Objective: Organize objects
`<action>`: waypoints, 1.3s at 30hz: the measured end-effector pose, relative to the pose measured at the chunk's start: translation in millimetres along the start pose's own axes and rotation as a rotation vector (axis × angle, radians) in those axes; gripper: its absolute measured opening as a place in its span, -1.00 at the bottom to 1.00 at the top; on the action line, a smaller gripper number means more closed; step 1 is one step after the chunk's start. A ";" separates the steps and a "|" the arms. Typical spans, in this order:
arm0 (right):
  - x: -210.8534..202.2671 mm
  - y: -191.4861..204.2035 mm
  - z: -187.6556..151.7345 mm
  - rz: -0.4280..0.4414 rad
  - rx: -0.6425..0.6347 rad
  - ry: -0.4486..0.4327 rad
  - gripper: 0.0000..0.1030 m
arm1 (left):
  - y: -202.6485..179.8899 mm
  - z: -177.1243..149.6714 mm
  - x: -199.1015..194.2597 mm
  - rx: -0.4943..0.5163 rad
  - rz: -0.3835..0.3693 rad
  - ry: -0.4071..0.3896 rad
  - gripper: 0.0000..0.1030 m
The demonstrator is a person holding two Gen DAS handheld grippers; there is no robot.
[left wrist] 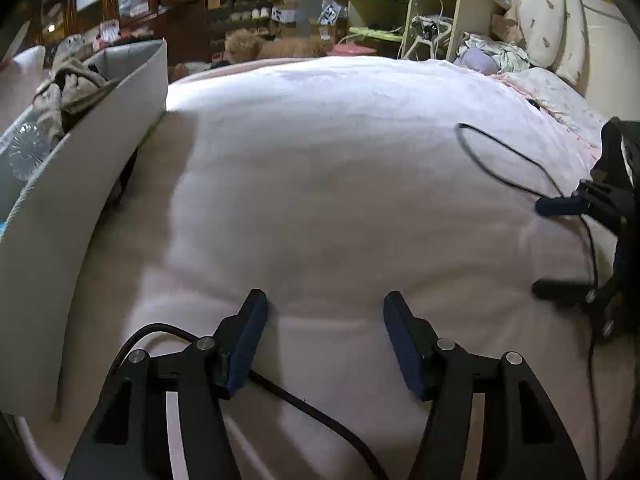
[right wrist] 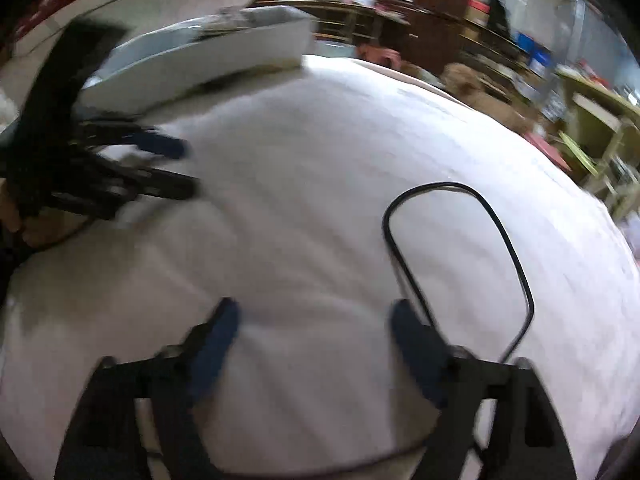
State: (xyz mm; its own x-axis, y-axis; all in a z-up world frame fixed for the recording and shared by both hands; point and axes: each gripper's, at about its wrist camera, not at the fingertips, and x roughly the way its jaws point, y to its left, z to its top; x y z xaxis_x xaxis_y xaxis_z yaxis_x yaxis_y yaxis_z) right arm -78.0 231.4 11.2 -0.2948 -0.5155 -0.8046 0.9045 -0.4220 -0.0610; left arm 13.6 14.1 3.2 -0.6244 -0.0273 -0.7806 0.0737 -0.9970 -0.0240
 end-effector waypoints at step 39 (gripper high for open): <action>-7.2 -26.2 -13.8 0.047 0.040 -0.007 1.00 | 3.3 -3.9 -2.5 0.004 0.007 -0.007 0.30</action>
State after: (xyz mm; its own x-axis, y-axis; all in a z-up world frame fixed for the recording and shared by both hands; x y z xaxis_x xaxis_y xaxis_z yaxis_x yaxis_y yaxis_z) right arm -95.3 256.5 10.5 -0.2542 -0.5403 -0.8022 0.9046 -0.4263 0.0004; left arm 18.4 11.1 2.6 -0.6291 -0.0352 -0.7765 0.0754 -0.9970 -0.0160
